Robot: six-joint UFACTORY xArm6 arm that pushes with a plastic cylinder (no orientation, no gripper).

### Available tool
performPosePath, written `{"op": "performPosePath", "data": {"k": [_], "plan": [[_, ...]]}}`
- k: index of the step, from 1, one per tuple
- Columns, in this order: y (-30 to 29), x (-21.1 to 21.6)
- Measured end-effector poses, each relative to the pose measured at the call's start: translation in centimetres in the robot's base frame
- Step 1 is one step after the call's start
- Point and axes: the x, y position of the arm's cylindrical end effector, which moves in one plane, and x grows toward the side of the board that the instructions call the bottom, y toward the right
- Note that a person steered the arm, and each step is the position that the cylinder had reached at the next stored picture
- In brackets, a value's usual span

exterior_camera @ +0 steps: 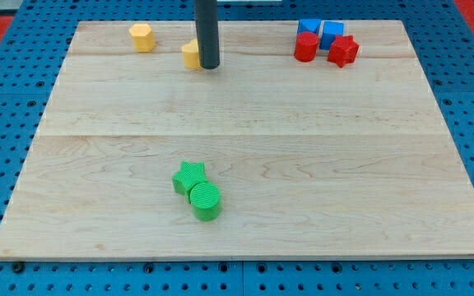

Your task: Move your arm to the right side of the board

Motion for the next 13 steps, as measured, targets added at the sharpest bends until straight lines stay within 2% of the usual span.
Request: {"op": "performPosePath", "data": {"k": [2, 3, 4, 6, 7, 8, 9, 10, 11, 13], "plan": [[-0.6, -3.4], [-6.7, -3.6], [-5.1, -3.6], [2.5, -2.7], [3.1, -2.5], [3.9, 1.0], [7.7, 5.0], [14.9, 5.3], [17.5, 5.5], [17.5, 6.5]]}}
